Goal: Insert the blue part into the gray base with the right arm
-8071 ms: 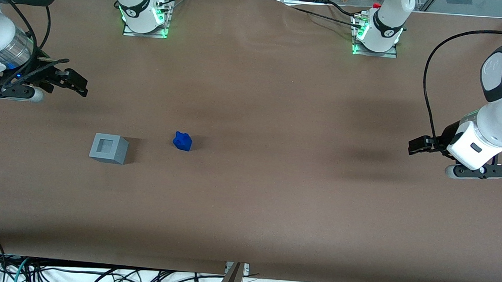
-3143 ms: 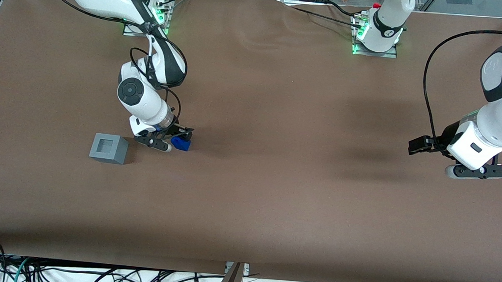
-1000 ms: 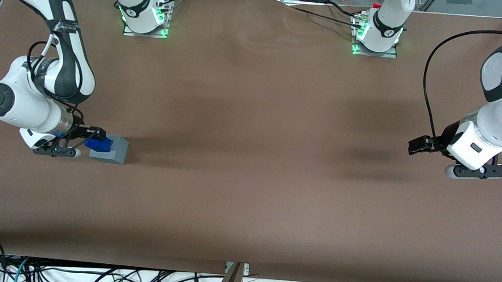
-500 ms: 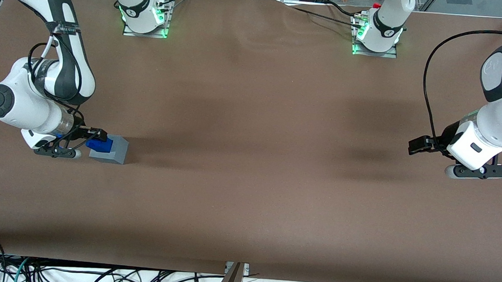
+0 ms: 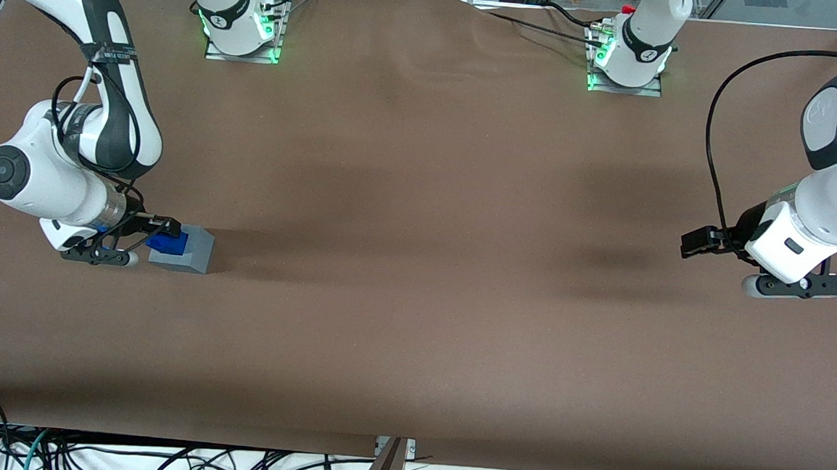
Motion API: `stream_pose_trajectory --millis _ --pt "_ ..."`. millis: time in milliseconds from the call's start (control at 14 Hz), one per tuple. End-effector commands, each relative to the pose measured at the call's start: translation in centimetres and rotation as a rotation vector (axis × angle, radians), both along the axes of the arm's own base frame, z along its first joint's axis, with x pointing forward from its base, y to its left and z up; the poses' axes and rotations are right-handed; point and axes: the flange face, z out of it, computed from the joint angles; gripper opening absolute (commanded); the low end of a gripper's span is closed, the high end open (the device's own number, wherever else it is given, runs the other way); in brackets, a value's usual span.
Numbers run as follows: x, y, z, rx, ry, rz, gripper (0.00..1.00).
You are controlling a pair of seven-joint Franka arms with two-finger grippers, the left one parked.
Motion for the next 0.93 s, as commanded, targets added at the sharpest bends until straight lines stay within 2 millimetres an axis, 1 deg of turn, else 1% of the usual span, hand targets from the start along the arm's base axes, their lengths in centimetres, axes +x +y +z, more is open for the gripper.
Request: stream_pose_trajectory --millis 0,143,214,357,500,643,857 --pt "0.0 -0.2 0.5 0.013 -0.014 -0.019 0.99" --pt "-0.2 -0.2 1.7 0.017 -0.026 -0.014 0.99" --pt "-0.2 -0.2 2.7 0.02 -0.041 -0.01 0.99" --pt "-0.5 -0.1 6.3 0.022 -0.085 0.001 0.99" --pt "-1.7 -0.2 11.0 0.046 -0.102 0.001 0.99" --pt "-3.6 -1.3 15.9 0.076 -0.07 -0.008 0.99" --pt "-5.0 -1.2 24.8 0.104 -0.041 0.021 0.99"
